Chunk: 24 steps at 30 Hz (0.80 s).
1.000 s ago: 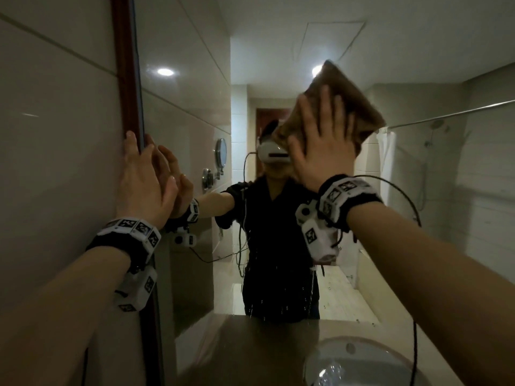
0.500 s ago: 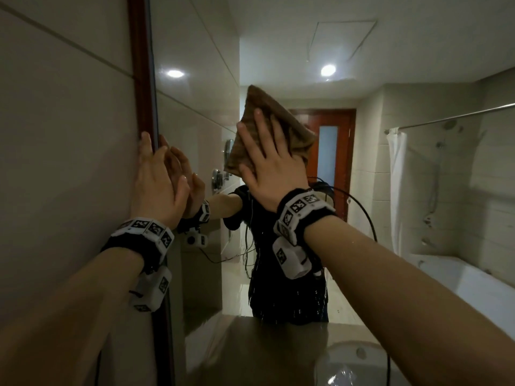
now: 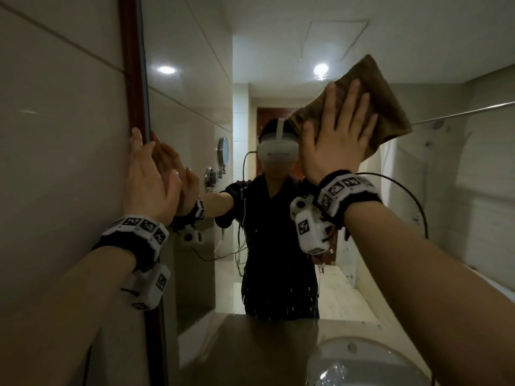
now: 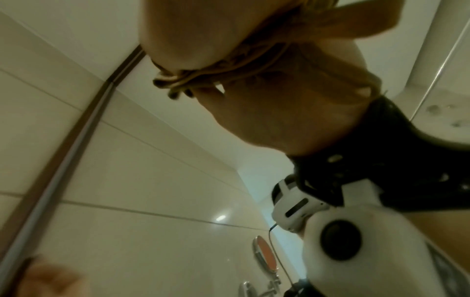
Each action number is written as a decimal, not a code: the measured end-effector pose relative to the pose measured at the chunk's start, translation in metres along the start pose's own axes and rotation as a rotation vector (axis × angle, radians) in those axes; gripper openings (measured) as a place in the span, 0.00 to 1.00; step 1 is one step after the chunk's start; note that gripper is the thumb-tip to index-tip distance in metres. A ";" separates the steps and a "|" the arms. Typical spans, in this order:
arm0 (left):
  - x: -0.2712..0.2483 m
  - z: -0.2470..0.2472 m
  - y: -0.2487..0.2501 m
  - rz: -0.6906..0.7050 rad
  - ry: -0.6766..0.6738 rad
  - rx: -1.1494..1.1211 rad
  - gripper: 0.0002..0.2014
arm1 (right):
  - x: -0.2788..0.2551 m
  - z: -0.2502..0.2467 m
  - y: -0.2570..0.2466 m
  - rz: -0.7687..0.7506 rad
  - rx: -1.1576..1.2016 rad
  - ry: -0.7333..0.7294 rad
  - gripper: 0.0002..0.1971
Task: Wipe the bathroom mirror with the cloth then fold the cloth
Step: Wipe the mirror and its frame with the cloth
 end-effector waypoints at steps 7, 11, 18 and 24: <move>-0.001 0.001 -0.005 0.036 0.018 -0.023 0.31 | -0.017 0.050 -0.128 -0.273 0.096 -0.169 0.36; -0.002 0.004 -0.005 0.051 0.014 -0.026 0.30 | -0.018 0.052 -0.128 -0.345 0.063 -0.200 0.35; -0.002 0.004 -0.005 0.028 0.035 0.003 0.31 | -0.018 0.027 -0.059 -0.306 -0.033 -0.168 0.35; -0.047 0.019 -0.007 0.029 0.017 0.082 0.31 | -0.072 0.036 -0.061 -0.376 -0.008 -0.250 0.34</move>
Point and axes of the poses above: each hand's wrist, its own x-axis towards the middle knuckle, its own z-axis out of the palm, y = z × x, the point moved 8 cm from there along x, towards the middle knuckle, and after that the axes turned 5 degrees about x, right-handed, at the moved point
